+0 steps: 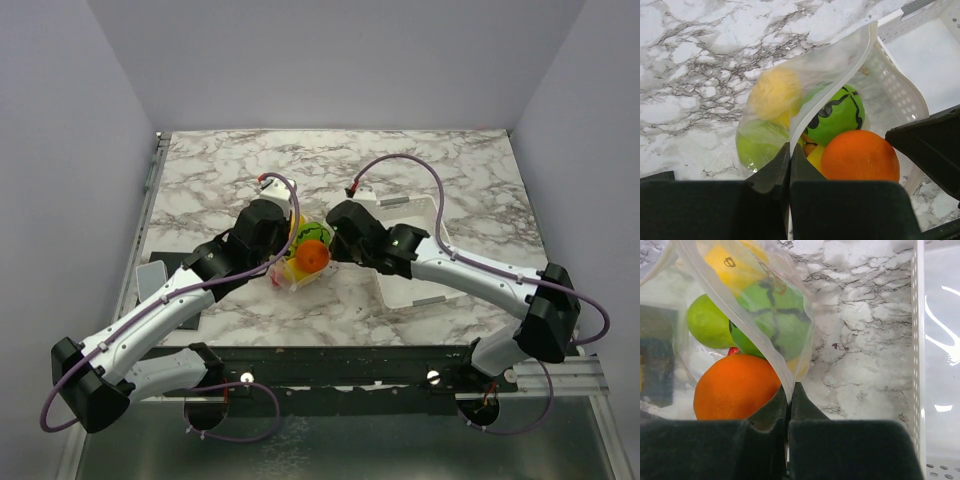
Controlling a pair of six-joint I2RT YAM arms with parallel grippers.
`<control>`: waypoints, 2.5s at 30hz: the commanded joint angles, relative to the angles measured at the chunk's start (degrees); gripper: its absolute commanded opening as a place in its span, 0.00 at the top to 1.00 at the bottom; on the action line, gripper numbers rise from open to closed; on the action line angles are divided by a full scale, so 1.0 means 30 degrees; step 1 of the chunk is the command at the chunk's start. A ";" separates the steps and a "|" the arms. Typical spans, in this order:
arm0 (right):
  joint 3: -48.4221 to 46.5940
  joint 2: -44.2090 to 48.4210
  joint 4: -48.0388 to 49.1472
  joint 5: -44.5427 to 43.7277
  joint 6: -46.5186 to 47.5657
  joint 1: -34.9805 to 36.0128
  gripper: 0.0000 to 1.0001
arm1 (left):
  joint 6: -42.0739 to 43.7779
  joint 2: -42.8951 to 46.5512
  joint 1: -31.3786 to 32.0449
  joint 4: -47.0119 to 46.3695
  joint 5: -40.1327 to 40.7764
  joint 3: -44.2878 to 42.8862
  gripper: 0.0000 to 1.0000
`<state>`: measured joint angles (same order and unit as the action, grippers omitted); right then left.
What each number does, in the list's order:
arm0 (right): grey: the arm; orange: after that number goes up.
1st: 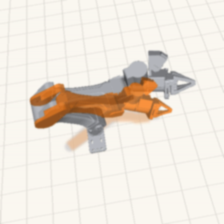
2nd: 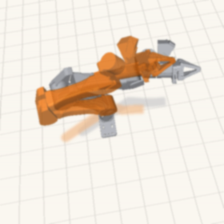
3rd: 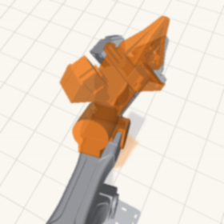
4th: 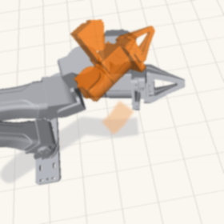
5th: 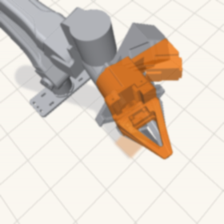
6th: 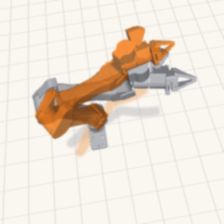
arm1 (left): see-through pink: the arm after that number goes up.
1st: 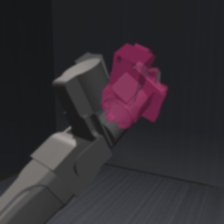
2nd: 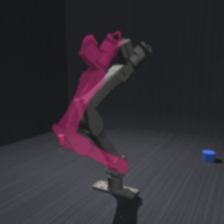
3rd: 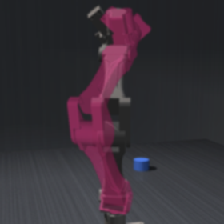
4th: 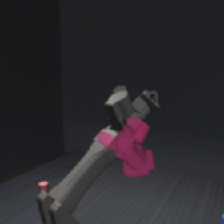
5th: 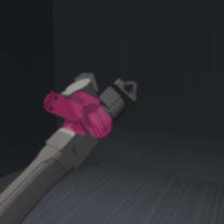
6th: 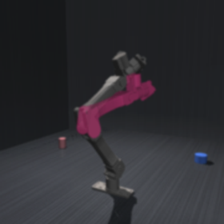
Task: Place the food in the zip-top bag and seal the zipper
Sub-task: Adjust the zipper food storage bag at the center of the board.
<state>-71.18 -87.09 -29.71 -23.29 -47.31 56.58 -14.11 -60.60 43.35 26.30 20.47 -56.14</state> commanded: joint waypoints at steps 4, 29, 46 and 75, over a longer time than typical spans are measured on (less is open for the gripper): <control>-0.1992 0.1238 -0.0626 0.1097 0.2053 0.0126 0.99 | -0.0259 0.0912 -0.0039 0.1616 -0.1424 -0.1313 1.00; -0.2300 0.0518 -0.2326 0.1103 0.3607 0.0125 0.99 | -0.3244 -0.0046 -0.0066 0.2278 -0.3633 0.0294 1.00; -0.3132 0.1300 -0.2386 0.0248 0.4369 0.0082 0.99 | -0.3476 0.1658 -0.0069 0.2133 -0.3207 -0.0430 1.00; -0.5457 -0.0772 -0.0464 0.3719 1.1363 -0.0021 0.99 | -0.7273 0.3804 -0.0068 0.1134 -0.5021 0.1424 1.00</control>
<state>-84.71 -87.37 -34.50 -15.73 -19.79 56.55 -33.43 -50.70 43.24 31.66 6.79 -52.95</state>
